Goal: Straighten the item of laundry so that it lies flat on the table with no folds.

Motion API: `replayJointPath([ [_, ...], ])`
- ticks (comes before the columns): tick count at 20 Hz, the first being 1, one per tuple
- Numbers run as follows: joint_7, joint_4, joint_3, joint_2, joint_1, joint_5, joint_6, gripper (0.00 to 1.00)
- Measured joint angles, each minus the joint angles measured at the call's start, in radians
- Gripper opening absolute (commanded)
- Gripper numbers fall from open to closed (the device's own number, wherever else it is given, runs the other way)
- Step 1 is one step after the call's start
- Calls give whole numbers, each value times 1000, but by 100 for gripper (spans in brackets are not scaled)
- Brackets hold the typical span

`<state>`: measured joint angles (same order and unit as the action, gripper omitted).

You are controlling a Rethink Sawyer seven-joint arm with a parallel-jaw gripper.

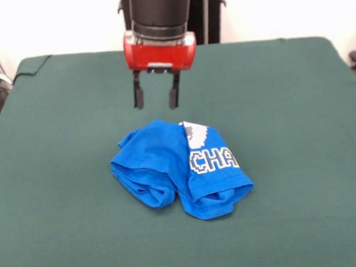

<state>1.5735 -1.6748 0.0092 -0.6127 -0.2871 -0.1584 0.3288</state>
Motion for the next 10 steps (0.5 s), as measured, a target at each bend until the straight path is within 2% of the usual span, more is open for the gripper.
replayJointPath([
  [10, 0, 73, 8, 49, 22, -13, 0, 100],
])
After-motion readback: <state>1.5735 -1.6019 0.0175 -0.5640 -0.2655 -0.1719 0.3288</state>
